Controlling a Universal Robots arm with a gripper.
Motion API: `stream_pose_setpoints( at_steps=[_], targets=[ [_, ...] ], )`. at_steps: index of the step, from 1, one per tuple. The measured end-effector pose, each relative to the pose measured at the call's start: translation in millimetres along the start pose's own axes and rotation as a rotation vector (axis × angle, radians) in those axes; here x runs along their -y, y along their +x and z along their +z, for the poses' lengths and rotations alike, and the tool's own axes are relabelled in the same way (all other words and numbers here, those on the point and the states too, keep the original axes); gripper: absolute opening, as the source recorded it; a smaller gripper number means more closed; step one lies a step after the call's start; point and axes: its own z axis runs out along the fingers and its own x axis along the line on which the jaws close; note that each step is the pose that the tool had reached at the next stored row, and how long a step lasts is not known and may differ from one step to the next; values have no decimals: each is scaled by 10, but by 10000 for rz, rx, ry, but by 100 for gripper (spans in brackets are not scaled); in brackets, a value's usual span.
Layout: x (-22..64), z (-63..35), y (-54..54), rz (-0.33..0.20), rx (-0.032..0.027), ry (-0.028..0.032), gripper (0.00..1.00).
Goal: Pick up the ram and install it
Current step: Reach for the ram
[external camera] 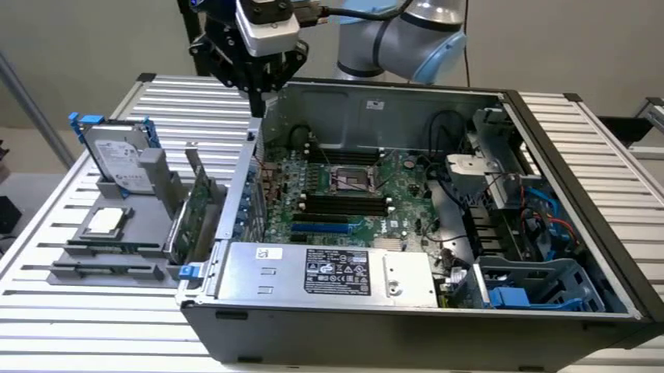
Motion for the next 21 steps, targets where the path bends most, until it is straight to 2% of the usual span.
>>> stream_pose_setpoints(
  at_steps=[7,21],
  targets=[
    [77,-8,313,1,0,0,0],
    [310,-12,936,1,0,0,0]
  ],
)
